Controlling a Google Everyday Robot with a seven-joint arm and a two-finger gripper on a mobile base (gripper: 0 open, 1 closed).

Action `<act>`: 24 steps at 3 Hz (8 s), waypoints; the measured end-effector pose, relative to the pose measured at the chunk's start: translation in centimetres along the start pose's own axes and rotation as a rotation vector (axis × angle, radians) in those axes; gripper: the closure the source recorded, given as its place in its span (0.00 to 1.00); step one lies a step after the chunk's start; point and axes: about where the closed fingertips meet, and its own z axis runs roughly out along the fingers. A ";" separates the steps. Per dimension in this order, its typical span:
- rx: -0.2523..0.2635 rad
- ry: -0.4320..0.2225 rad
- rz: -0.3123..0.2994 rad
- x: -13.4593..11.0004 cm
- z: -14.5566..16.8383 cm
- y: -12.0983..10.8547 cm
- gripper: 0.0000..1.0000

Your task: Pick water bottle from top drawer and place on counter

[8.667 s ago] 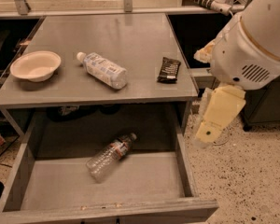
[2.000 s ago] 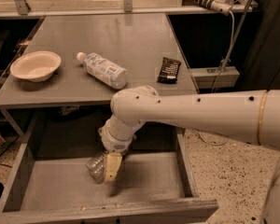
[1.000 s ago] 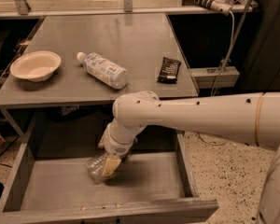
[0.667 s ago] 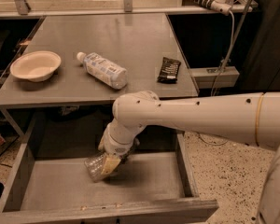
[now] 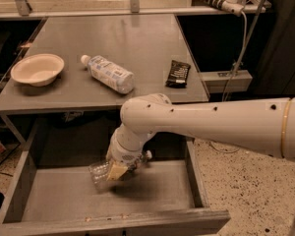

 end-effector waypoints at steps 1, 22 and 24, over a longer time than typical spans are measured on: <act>0.032 0.034 0.061 -0.3 -2.6 1.1 1.00; 0.339 0.296 0.072 -1.6 -29.7 -29.1 1.00; 0.308 0.242 0.047 -2.4 -27.3 -30.6 1.00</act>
Offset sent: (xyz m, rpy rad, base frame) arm -0.0237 -0.0424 0.0817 -0.0948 -0.0472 -0.1871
